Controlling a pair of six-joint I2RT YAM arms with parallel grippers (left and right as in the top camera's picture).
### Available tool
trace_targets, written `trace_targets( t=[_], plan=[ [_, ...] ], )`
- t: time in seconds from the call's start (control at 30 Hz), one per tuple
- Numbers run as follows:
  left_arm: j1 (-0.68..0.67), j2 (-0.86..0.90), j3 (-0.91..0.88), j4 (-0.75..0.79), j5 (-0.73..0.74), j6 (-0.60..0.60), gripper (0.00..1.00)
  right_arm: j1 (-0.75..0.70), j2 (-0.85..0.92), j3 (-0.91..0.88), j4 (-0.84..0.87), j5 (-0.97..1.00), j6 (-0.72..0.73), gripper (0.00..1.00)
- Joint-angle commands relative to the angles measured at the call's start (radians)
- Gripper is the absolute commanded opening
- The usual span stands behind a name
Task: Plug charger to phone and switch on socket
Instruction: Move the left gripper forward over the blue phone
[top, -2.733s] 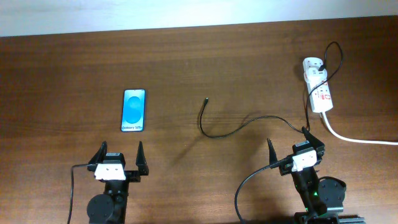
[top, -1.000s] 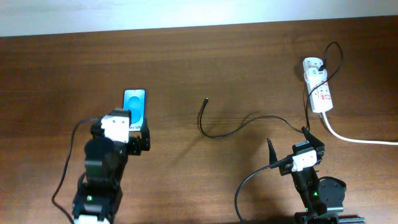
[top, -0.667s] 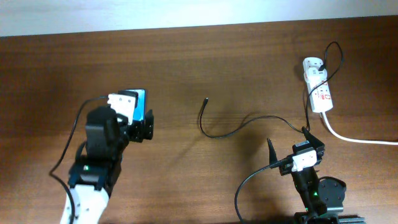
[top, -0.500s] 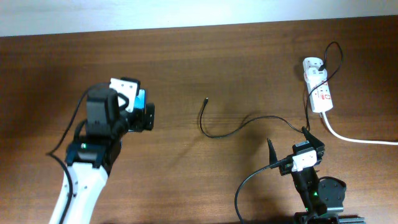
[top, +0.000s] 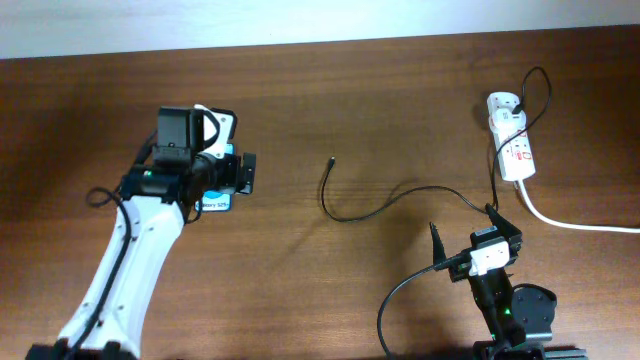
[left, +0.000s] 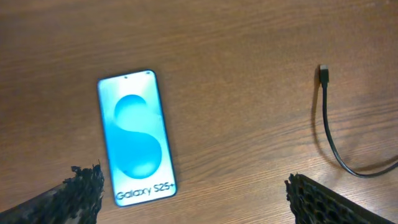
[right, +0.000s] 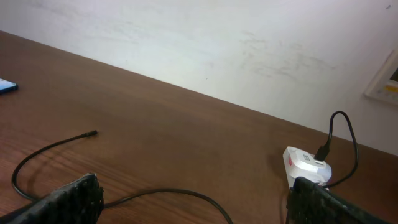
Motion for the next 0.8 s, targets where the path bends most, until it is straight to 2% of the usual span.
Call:
trace_targets(
  t=[0.0, 0.13, 0.3, 0.43, 0.77],
  plan=[
    [0.005, 0.018, 0.010, 0.043, 0.044, -0.005, 0.99, 0.006, -0.008, -0.009, -0.002, 0.004, 0.004, 0.99],
    [0.010, 0.058, 0.100, 0.003, 0.043, -0.034, 0.99, 0.006, -0.008, -0.009, -0.002, 0.004, 0.005, 0.99],
    [0.010, 0.194, 0.341, -0.166, 0.039, -0.034, 0.99, 0.006, -0.008, -0.009, -0.002, 0.004, 0.004, 0.99],
    [0.010, 0.292, 0.467, -0.250, 0.011, -0.041, 0.99, 0.006, -0.008, -0.009, -0.002, 0.004, 0.004, 0.99],
    [0.010, 0.426, 0.489, -0.266, -0.066, -0.092, 0.99, 0.006, -0.008, -0.009, -0.002, 0.004, 0.004, 0.99]
  ],
)
